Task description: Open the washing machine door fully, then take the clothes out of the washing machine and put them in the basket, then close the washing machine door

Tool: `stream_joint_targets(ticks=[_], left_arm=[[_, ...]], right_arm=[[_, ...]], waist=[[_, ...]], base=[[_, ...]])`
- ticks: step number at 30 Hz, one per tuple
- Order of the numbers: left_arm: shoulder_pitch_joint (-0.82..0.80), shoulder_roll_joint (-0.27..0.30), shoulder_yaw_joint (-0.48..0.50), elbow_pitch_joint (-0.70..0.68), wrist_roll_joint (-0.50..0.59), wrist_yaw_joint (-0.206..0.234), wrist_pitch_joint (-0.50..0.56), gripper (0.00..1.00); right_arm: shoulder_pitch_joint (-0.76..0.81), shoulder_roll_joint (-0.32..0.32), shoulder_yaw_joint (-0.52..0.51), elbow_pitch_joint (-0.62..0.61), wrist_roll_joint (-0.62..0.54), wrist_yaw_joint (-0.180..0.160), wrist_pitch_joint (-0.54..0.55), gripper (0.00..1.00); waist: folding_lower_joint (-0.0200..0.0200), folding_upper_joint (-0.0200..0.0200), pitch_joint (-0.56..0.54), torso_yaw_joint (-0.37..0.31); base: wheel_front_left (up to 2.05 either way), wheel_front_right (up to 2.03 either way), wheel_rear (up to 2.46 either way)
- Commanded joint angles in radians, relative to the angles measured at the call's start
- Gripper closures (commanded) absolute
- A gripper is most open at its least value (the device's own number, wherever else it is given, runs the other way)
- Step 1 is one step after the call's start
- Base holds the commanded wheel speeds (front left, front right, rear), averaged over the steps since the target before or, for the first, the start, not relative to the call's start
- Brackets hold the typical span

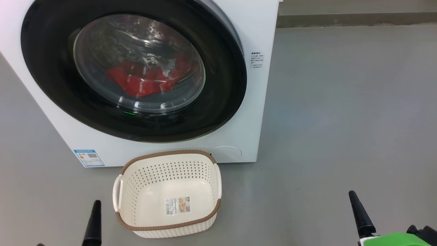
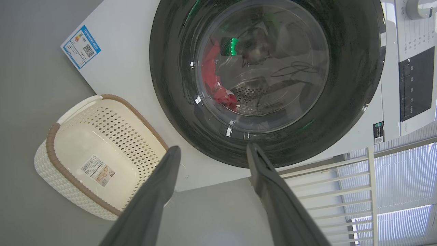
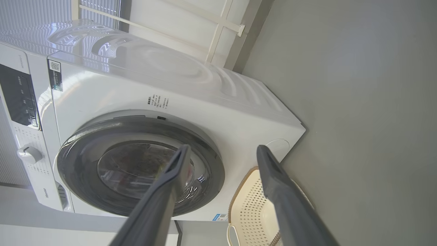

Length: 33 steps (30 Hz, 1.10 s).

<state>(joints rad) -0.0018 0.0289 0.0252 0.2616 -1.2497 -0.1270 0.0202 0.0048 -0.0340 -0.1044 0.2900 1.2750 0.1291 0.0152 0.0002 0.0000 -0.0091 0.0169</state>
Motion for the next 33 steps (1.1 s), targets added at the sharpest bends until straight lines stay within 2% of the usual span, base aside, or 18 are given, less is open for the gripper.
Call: stream_joint_targets(ticks=[1, 33], left_arm=[[-0.016, 0.019, 0.003, -0.035, 0.044, -0.001, -0.014, 0.0], [0.017, 0.036, -0.049, -0.088, 0.45, -0.002, -0.106, 0.0]], right_arm=[[-0.006, -0.014, 0.016, -0.032, -0.044, 0.0, -0.013, 0.0], [0.025, -0.03, 0.07, -0.065, -0.411, 0.001, -0.104, 0.0]], waist=[[-0.0001, 0.0, 0.0, 0.001], [-0.0001, 0.0, -0.007, 0.018]], base=[[0.0, 0.0, 0.0], [0.0, 0.0, 0.0]])
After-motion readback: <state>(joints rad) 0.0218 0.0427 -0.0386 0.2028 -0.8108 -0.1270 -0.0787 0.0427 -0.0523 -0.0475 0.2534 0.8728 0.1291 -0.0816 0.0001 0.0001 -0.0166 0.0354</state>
